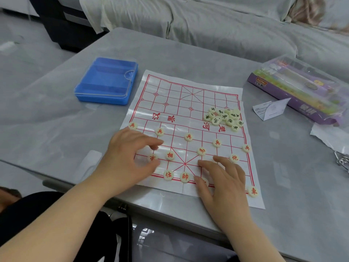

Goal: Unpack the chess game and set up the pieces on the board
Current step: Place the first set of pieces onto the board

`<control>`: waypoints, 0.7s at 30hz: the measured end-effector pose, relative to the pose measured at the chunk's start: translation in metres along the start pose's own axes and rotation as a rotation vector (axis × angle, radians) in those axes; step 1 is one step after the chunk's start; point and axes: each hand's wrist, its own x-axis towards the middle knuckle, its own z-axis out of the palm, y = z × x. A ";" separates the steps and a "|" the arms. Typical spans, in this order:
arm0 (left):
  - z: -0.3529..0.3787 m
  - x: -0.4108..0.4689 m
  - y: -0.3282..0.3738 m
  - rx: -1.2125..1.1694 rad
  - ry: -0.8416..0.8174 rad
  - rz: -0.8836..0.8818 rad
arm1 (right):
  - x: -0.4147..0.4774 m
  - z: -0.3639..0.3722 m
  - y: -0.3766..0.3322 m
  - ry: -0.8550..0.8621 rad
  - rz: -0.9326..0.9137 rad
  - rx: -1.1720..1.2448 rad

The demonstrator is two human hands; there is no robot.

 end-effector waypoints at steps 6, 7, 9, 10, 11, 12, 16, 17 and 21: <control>0.005 0.005 0.003 0.229 -0.056 0.010 | 0.000 0.001 -0.001 -0.035 0.005 -0.035; 0.007 0.005 0.002 0.249 -0.090 -0.009 | 0.000 0.001 -0.001 -0.039 0.004 -0.040; 0.011 0.006 0.002 0.238 -0.128 -0.025 | -0.001 0.001 -0.001 -0.050 0.004 -0.039; 0.014 0.008 0.003 0.233 -0.140 -0.015 | -0.001 0.001 0.000 -0.051 0.008 -0.025; 0.017 0.009 0.003 0.236 -0.157 -0.002 | -0.002 0.002 0.000 -0.049 0.012 -0.009; 0.019 0.010 0.004 0.240 -0.166 0.012 | -0.002 0.002 0.000 -0.049 0.013 -0.003; 0.024 0.015 0.008 0.274 -0.121 0.020 | -0.002 0.001 -0.001 -0.058 0.003 -0.060; 0.025 0.015 0.008 0.275 -0.103 0.021 | -0.002 0.001 -0.001 -0.057 0.004 -0.067; 0.019 0.011 0.005 0.245 -0.017 0.051 | -0.003 0.002 0.000 -0.035 0.018 -0.001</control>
